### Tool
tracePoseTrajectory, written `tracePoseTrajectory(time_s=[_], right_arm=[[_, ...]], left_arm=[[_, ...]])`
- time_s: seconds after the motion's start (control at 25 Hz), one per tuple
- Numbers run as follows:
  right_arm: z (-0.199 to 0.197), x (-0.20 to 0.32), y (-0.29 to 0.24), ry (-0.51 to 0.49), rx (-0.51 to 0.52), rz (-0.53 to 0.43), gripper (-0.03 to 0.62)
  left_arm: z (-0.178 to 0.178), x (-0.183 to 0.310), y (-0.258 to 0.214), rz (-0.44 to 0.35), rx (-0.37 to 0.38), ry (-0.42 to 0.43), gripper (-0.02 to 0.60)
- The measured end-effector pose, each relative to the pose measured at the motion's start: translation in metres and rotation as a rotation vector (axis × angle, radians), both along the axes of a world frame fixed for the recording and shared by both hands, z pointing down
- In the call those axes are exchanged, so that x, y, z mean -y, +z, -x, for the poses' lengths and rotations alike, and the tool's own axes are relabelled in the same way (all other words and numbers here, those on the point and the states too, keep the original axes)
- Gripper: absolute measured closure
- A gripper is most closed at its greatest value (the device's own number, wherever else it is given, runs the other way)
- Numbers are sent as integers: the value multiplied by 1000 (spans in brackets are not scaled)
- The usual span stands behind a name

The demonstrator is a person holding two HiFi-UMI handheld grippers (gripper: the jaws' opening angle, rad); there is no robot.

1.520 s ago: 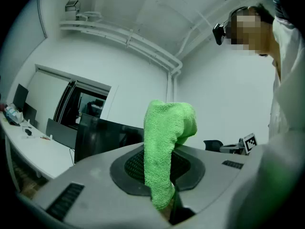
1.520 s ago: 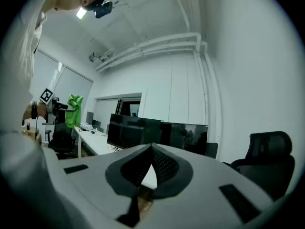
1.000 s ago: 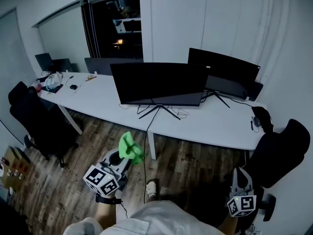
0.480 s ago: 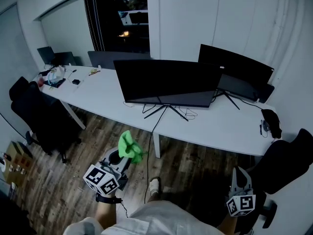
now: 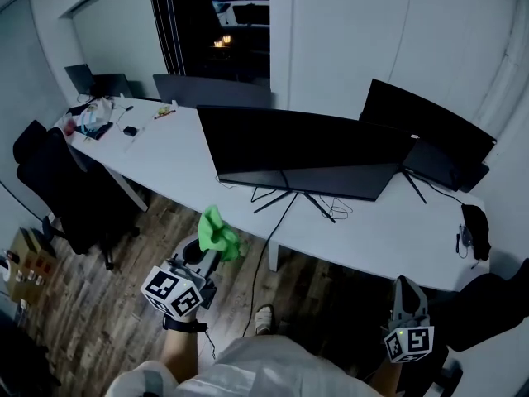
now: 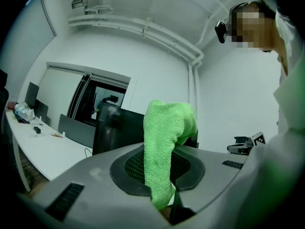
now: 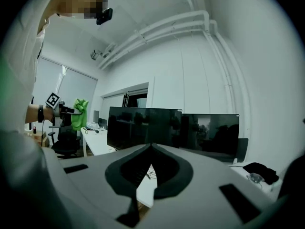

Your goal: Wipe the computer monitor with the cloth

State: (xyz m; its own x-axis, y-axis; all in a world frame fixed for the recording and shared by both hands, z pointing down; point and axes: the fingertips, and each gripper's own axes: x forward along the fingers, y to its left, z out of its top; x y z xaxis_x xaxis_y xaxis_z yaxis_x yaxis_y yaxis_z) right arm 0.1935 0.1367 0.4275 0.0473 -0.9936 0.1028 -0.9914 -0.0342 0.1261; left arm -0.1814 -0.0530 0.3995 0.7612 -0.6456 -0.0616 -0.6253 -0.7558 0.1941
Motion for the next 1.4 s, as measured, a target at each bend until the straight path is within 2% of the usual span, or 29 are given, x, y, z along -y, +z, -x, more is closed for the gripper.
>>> tracePoseTrajectory(time_s=[0.48,0.72,1.04,1.4], right_arm=[[19,134,-6,-74,-25,-9,591],[27,167,-7,-79,-24,-12,591],[18,179,-1,-71,-38,20,591],[-9,206,-5,-137,-45,25,591]], left_arm=[[47,176,-15,-23,102,-220,528],[55,241,-28,-31,112,-258,528],[47,294,-42,-63,99,-266,528],[47,313,-53,-92,105,-346,528]])
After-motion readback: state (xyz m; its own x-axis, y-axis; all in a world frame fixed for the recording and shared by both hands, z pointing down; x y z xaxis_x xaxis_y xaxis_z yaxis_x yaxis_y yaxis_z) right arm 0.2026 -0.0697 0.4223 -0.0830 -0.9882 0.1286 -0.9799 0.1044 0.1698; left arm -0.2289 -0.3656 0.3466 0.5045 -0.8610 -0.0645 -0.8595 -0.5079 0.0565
